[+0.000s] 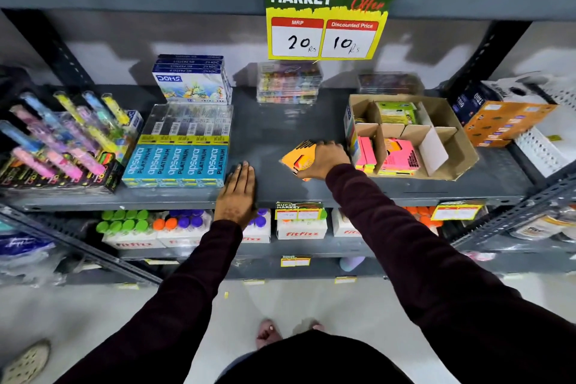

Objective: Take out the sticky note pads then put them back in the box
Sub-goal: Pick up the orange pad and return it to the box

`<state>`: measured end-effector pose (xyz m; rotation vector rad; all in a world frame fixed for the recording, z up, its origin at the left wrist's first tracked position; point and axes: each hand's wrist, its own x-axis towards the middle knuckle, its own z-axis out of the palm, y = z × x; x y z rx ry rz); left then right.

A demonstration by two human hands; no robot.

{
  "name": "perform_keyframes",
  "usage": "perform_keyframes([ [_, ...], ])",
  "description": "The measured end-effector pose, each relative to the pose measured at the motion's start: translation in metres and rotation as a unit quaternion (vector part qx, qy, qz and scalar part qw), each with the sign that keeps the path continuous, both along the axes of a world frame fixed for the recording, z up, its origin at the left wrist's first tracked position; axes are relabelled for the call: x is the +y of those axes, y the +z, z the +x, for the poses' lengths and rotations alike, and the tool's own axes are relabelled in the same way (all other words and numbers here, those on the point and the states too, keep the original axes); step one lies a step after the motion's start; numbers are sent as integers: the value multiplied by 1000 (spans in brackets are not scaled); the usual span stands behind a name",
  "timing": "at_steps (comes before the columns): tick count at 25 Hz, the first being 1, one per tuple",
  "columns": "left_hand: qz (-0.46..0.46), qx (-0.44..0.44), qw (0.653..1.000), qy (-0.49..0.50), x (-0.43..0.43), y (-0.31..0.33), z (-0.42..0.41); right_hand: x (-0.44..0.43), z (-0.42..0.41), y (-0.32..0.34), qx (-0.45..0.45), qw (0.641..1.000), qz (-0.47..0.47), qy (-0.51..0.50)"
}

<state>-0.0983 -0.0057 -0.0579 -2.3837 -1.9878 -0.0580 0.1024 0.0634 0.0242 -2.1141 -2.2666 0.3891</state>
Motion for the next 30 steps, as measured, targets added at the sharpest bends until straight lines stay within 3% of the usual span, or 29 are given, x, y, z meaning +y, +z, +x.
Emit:
perform_keyframes([
  [3,32,-7,999,-20,0,0,-1,-10,6,-2,-18,999,22,-26],
  [6,3,-24,1000,-3,0,-3,-1,-27,7,3,-1,996,69,-49],
  [9,22,-40,999,-10,0,-7,-3,-45,28,21,67,986,125,-86],
  [12,31,-36,999,-12,3,-12,-3,-48,81,38,141,933,209,-258],
  [15,41,-17,999,-11,3,-12,-3,-32,129,30,137,896,180,-382],
  [19,11,-13,1000,-8,1,-9,-1,-16,131,-10,133,905,118,-386],
  [26,-2,8,1000,13,1,-6,0,-12,118,-33,93,926,160,-329],
  [30,-54,11,998,34,-11,6,7,-25,115,-28,108,912,201,-340],
])
